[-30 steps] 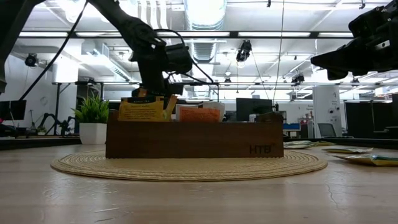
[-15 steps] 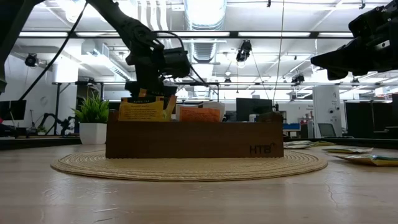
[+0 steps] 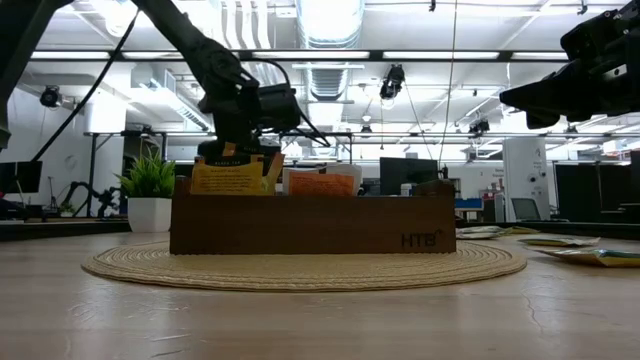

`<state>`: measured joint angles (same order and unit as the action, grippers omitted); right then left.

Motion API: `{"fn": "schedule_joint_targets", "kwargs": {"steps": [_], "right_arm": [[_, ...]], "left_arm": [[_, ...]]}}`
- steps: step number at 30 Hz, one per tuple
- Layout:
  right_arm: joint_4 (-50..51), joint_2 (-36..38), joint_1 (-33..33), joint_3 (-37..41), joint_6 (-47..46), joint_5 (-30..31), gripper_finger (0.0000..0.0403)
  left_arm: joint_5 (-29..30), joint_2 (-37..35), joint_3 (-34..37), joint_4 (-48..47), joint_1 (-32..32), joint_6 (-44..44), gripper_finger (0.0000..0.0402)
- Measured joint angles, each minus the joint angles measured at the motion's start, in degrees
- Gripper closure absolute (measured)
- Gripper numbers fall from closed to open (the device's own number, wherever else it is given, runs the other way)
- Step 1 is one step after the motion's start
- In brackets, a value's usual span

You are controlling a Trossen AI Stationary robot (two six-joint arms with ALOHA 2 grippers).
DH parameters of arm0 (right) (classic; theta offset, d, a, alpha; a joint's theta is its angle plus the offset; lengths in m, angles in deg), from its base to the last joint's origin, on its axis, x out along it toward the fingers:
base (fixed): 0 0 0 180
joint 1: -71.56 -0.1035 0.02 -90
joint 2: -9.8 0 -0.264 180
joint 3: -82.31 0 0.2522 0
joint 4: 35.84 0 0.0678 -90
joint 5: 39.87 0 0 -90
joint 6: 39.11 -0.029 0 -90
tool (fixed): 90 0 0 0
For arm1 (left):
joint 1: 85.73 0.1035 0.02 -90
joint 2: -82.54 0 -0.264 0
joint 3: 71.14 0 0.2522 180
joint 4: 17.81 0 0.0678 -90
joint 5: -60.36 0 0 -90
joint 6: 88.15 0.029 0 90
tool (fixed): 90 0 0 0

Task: Pick & Place Tea
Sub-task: Put the left orange tea sachet into the mid section of the wooden organizer

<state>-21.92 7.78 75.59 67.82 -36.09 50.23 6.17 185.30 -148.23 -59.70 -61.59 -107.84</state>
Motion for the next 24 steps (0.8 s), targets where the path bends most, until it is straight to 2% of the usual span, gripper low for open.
{"fn": "schedule_joint_targets", "kwargs": {"steps": [7, 16, 20, 24], "right_arm": [[0.02, 0.0, 0.0, 0.0, 0.0, 0.0, 0.0394], [0.02, 0.0, 0.0, -0.01, 0.0, -0.02, 0.0394], [0.0, 0.0, 0.0, 0.0, 0.0, 0.0, 0.0394], [0.01, 0.0, 0.0, 0.0, 0.0, 0.0, 0.0394]], "left_arm": [[-4.21, 3.9, -0.38, 2.6, 2.36, 0.68, 0.006], [-3.58, 6.16, -2.27, 2.61, 2.74, 1.23, 0.0066], [-2.91, 6.69, -2.38, 1.6, 2.74, -0.98, 0.0083], [-2.91, 6.8, -2.43, 1.21, 2.76, -1.28, 0.0123]]}}
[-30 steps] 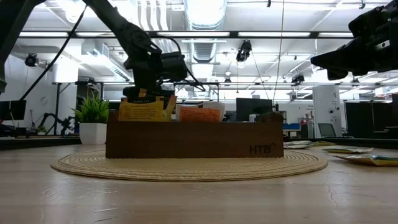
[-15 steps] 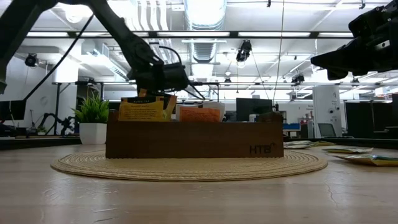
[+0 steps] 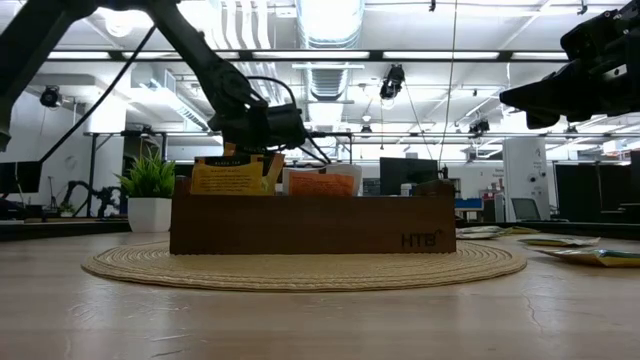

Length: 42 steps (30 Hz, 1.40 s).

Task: Pick & Place Tea
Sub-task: Put the left orange tea sachet into the mid section of the wooden organizer

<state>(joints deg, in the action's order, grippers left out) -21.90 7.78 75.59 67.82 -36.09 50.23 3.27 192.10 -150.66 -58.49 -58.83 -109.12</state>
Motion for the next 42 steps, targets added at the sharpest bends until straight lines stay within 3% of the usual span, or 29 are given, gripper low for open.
{"fn": "schedule_joint_targets", "kwargs": {"steps": [15, 19, 25, 30, 42], "right_arm": [[-0.01, 0.0, 0.0, 0.0, 0.0, 0.0, 0.0394], [-0.01, 0.0, 0.0, -0.01, 0.0, 0.0, 0.0394], [-0.01, 0.0, 0.0, 0.0, 0.0, 0.0, 0.0394], [-0.01, 0.0, 0.0, 0.0, 0.0, 0.0, 0.0394], [-0.01, 0.0, 0.0, -0.02, 0.0, 0.0, 0.0394]], "left_arm": [[-0.83, 0.3, -0.17, -1.23, -1.49, -0.03, 0.0391], [-0.59, -0.13, -0.16, -1.59, -2.01, -0.16, 0.04], [1.55, -0.44, -5.83, -11.71, -4.74, -3.72, 0.0401], [4.71, -0.49, -10.56, -18.49, -9.63, -5.16, 0.0401], [2.98, -0.66, -22.93, -29.49, -21.08, -11.9, 0.0401]]}}
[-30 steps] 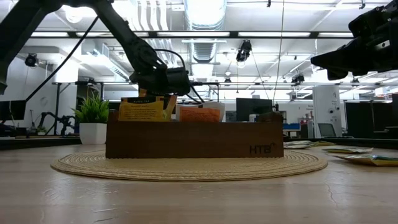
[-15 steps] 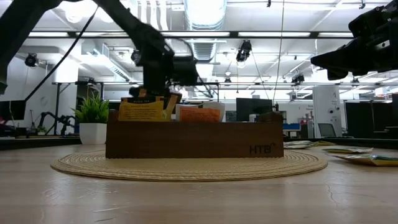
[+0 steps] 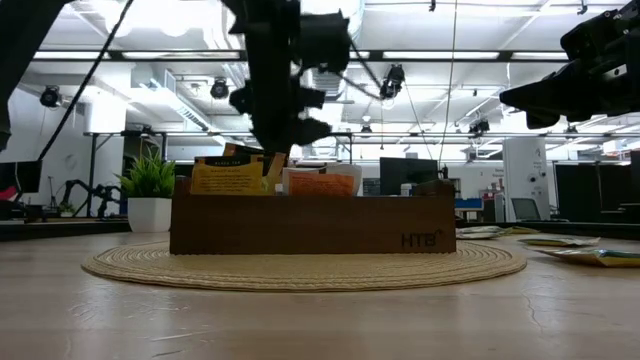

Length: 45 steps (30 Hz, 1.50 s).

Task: Pick & Place Tea
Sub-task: Put the left orange tea sachet into the mid section of the wooden organizer

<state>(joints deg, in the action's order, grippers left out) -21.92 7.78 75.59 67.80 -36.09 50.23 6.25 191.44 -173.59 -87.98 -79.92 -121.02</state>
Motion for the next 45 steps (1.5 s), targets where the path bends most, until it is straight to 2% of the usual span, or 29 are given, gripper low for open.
{"fn": "schedule_joint_targets", "kwargs": {"steps": [4, 10, 20, 23, 28, 35, 39, 45], "right_arm": [[0.02, 0.0, 0.0, 0.02, 0.0, 0.0, 0.0394], [0.02, 0.0, -0.01, 0.01, 0.0, 0.0, 0.0394], [0.02, 0.0, 0.0, 0.02, 0.0, 0.0, 0.0394], [0.0, 0.0, -0.01, 0.02, 0.0, 0.0, 0.0394], [0.01, 0.0, 0.0, 0.02, 0.0, 0.0, 0.0394], [0.01, 0.0, 0.0, 0.0, 0.0, 0.0, 0.0394], [0.0, 0.0, 0.0, 0.02, 0.0, 0.0, 0.0394], [0.01, 0.0, 0.0, 0.01, 0.0, 0.0, 0.0394]], "left_arm": [[-1.17, 0.02, -2.46, -2.38, -3.91, -1.04, 0.0401], [1.24, 0.03, -4.32, -3.35, -7.91, -0.7, 0.0401], [0.34, 0.02, -7.2, -2.28, -9.88, -2.1, 0.0401], [-4.57, 0.02, -7.72, -2.27, -10.52, -4.63, 0.0401], [-21.21, 0.02, -7.81, -2.3, -10.59, -8.78, 0.0401], [-27.7, 0.02, -7.81, -2.42, -11.48, -11.64, 0.0401], [-34.38, 0.02, -7.81, -2.36, -11.48, -13.59, 0.0401], [-39.92, 0.11, -8.02, -2.43, -11.44, -11.83, 0.0401]]}}
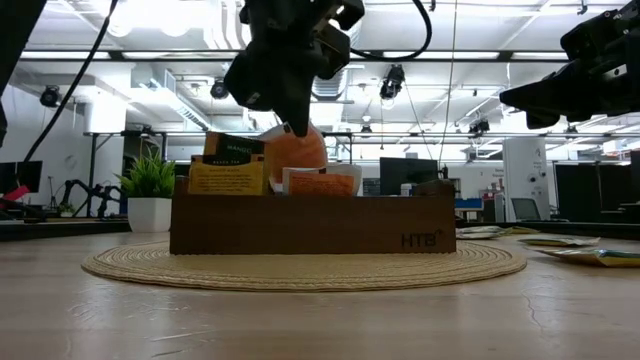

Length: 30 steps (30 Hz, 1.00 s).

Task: Pick & Place Tea
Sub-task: Put the left orange tea sachet into the mid section of the wooden organizer

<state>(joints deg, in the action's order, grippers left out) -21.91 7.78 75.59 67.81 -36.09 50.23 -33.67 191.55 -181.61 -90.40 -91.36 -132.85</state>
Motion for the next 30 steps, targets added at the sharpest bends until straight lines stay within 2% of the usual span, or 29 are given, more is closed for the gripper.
{"fn": "schedule_joint_targets", "kwargs": {"steps": [8, 15, 21, 30], "right_arm": [[-0.01, -0.02, 0.0, -0.01, 0.0, 0.0, 0.0394], [-0.02, 0.0, 0.0, -0.01, 0.0, 0.0, 0.0394], [0.0, -0.03, 0.0, -0.01, 0.0, 0.02, 0.0394], [-0.01, -0.02, 0.0, 0.01, 0.0, -0.04, 0.0394]], "left_arm": [[-2.42, 0.46, -2.37, 0.58, 0.11, 1.29, 0.0401], [-5.76, 4.72, -4.92, -1.88, 1.36, 2.43, 0.0401], [-7.02, 7.56, -7.53, -3.34, 3.09, 5.41, 0.0401], [-7.76, 7.93, -10.7, -2.58, 3.07, 8.27, 0.0401]]}}
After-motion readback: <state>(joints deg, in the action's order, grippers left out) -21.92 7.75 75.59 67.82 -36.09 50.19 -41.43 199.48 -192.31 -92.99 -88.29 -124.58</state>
